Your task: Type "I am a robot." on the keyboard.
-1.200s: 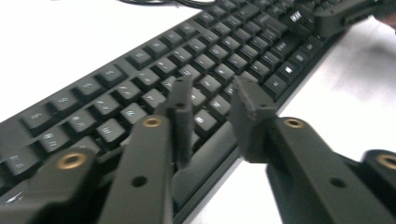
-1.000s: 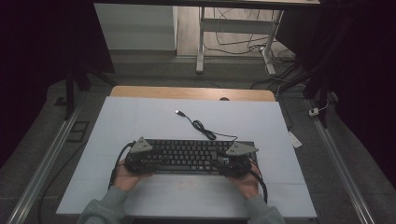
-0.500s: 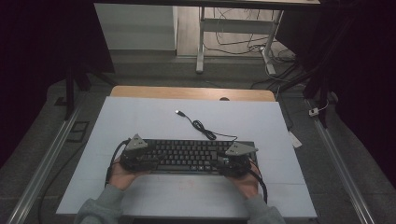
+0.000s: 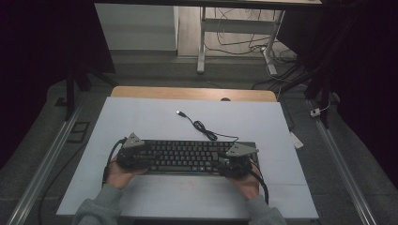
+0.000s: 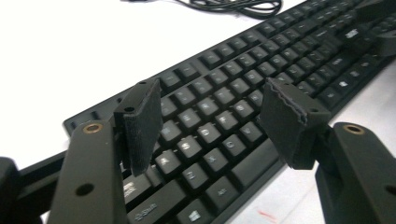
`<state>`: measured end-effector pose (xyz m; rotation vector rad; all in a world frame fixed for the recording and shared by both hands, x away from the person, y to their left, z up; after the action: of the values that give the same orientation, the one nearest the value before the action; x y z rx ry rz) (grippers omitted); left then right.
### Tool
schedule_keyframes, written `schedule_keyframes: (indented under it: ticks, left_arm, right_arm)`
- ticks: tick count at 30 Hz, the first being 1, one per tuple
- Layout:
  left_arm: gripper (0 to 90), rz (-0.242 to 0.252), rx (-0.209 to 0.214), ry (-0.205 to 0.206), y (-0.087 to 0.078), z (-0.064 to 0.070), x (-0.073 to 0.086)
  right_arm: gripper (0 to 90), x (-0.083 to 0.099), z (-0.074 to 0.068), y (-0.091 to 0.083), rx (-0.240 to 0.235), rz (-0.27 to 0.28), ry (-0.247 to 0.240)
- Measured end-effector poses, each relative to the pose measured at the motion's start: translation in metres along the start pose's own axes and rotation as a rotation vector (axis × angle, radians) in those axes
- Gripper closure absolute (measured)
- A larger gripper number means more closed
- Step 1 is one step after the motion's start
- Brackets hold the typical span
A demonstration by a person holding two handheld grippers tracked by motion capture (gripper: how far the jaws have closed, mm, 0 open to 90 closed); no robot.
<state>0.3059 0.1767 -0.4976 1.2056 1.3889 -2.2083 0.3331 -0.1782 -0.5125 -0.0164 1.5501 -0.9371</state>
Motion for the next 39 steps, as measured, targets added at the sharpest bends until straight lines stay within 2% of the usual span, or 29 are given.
schedule_keyframes:
  ticks: [5, 12, 16, 20, 27, 33, 37, 39]
  left_arm:
    - [40.1, -0.016, -0.015, -0.004, 0.002, -0.006, 0.002]
    - [48.1, -0.035, -0.039, -0.004, 0.003, -0.010, 0.004]
    - [56.4, -0.055, -0.039, 0.002, 0.005, -0.012, 0.006]
    - [66.0, -0.075, -0.053, 0.031, 0.007, -0.012, 0.008]
    - [88.5, -0.097, -0.072, 0.030, 0.008, -0.015, 0.010]
    - [88.7, -0.139, -0.078, 0.043, 0.015, -0.015, 0.013]
    - [88.7, -0.151, -0.091, 0.054, 0.019, -0.015, 0.014]
    - [88.7, -0.151, -0.098, 0.044, 0.020, -0.015, 0.014]
  right_arm:
    - [48.3, 0.000, 0.000, 0.001, -0.001, 0.001, 0.000]
    - [48.3, 0.000, -0.001, 0.002, 0.000, -0.009, -0.004]
    - [48.3, 0.000, -0.001, 0.002, 0.000, -0.010, -0.005]
    - [48.2, 0.000, -0.001, 0.003, -0.002, -0.013, -0.005]
    - [48.1, 0.001, -0.002, 0.004, 0.002, -0.020, -0.012]
    - [48.0, 0.001, -0.003, 0.005, 0.000, -0.022, -0.017]
    - [47.9, 0.001, -0.003, 0.005, 0.009, -0.025, -0.024]
    - [47.9, 0.001, -0.003, 0.005, 0.013, -0.024, -0.027]
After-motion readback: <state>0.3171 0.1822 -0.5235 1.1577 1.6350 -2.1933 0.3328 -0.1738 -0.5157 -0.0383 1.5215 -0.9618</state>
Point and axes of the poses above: each handheld gripper's, and its own axes: y roughly forward along the jaws, x roughly out of its underside, z roughly to its right, the point moved 1 cm from there along y, roughly forward along the jaws, and after that the axes turned 6 degrees about -y, right-handed, at the moved point
